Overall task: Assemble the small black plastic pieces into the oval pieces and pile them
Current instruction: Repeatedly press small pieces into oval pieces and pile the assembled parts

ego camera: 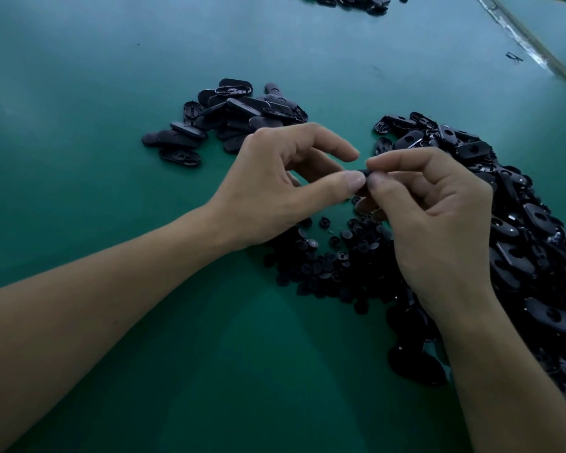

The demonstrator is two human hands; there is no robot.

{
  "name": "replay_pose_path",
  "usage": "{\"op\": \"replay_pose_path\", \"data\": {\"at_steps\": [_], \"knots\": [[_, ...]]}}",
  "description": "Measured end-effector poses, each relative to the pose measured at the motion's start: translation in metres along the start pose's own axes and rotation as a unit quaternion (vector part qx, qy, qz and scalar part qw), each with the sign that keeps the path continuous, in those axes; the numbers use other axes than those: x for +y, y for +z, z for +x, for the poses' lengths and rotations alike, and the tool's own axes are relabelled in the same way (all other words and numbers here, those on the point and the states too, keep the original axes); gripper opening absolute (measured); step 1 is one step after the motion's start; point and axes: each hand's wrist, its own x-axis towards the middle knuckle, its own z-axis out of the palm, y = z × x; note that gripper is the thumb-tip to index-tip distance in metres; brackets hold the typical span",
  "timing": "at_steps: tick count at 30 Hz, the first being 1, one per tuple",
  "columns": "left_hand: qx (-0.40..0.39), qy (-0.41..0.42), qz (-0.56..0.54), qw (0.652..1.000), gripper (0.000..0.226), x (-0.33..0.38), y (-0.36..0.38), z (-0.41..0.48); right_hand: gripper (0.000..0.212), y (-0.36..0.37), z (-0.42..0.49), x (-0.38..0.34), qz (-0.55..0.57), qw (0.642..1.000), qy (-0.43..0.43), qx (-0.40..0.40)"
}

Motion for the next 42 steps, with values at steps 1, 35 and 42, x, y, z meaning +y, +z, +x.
{"op": "replay_pose_path", "data": {"at_steps": [1,35,42], "knots": [[0.004,-0.001,0.001,1.0,0.013,-0.001,0.0,0.0,0.015,0.0,0.0,0.001,-0.008,1.0,0.0,0.002],[0.042,-0.013,0.019,0.999,0.025,-0.003,0.0,0.003,0.009,-0.015,-0.001,0.003,-0.337,0.925,0.037,-0.172],[0.093,-0.007,0.001,0.996,0.028,0.0,0.0,0.003,0.008,-0.011,-0.002,0.002,-0.386,0.901,0.01,-0.197]]}}
